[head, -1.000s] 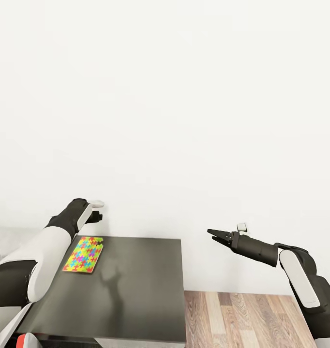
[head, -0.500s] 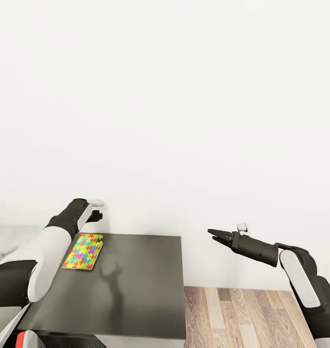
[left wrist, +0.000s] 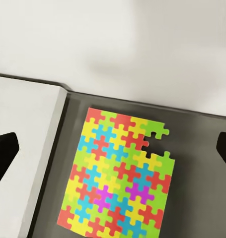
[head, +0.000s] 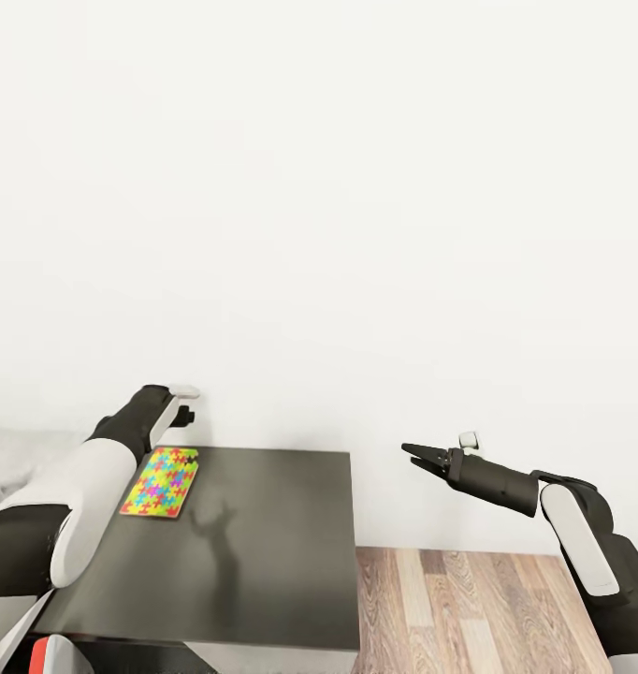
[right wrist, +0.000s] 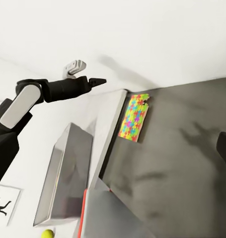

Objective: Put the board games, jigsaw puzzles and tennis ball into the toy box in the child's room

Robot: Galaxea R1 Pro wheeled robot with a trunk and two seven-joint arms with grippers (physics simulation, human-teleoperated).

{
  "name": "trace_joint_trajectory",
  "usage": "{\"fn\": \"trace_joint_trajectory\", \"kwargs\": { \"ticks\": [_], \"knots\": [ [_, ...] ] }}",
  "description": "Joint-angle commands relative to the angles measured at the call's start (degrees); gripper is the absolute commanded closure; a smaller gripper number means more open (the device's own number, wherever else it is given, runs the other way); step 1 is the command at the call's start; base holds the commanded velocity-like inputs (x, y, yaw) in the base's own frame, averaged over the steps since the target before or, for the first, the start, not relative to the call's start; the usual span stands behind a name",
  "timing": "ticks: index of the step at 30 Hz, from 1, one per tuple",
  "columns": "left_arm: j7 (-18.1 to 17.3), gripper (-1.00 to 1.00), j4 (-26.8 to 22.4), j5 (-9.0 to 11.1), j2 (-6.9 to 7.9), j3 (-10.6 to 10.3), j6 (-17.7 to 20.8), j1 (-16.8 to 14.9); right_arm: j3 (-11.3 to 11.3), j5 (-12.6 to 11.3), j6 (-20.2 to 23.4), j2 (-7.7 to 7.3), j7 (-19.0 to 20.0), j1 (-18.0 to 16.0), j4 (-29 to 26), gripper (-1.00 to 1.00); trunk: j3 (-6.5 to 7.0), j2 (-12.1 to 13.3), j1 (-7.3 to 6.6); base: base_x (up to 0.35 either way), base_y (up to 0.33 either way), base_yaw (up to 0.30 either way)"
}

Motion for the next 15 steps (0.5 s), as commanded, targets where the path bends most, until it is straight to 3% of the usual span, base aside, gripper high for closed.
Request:
{"fn": "trace_joint_trajectory", "kwargs": {
  "ticks": [1, 8, 11, 15],
  "knots": [
    [0.1, -1.0, -0.1, 0.0, 0.01, -0.2, 0.1, 0.0, -0.1, 0.3, 0.3, 0.0, 0.3, -0.1, 0.0, -1.0, -0.21, -0.1, 0.03, 0.0, 0.0, 0.0],
    [-0.5, -1.0, 0.0, 0.1, 0.18, 0.1, -0.3, 0.0, -0.1, 0.3, 0.3, 0.0, 0.3, -0.1, 0.1, -1.0, -0.87, -0.1, 0.03, 0.0, 0.0, 0.0],
    [-1.5, -1.0, 0.3, 0.3, 1.36, 0.4, -0.3, 0.0, -0.1, 0.3, 0.3, 0.0, 0.3, -0.1, 0.2, -1.0, -1.16, -0.1, 0.03, 0.0, 0.0, 0.0],
    [-8.8, -1.0, 0.9, 0.5, 3.62, 0.6, -0.2, 0.0, -0.1, 0.3, 0.3, 0.0, 0.3, -0.1, 0.3, -1.0, -1.53, -0.1, 0.03, 0.0, 0.0, 0.0]
  ]
}}
